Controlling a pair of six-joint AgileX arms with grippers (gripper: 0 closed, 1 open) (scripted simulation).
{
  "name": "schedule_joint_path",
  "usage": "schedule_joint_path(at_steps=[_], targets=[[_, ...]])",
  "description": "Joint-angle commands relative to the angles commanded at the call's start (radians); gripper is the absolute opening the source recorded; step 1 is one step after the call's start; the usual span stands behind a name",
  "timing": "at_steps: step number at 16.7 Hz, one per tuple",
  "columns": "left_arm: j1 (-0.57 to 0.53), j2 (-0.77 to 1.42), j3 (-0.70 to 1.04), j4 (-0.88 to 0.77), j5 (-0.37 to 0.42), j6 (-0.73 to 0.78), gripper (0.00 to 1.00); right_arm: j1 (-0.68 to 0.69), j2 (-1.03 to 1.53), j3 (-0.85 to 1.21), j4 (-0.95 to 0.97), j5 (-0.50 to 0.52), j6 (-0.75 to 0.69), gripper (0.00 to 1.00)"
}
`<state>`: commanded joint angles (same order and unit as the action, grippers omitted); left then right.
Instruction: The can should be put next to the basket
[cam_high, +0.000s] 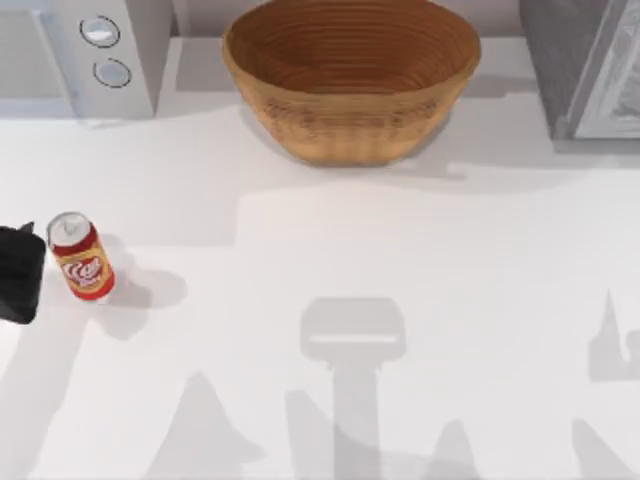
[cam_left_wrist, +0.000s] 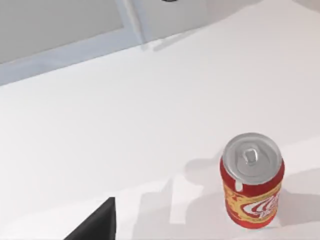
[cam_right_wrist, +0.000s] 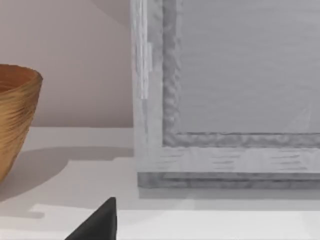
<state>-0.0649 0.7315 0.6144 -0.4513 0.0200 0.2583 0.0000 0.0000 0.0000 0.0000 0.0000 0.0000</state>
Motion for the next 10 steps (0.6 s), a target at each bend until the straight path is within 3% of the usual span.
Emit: schedule_joint_path(at_steps=[10], targets=[[-0.032,0.645,0.48,-0.421,-0.007,0.223,1.0,0.0,0.0,0.0,0.0,0.0,0.0,1.0]])
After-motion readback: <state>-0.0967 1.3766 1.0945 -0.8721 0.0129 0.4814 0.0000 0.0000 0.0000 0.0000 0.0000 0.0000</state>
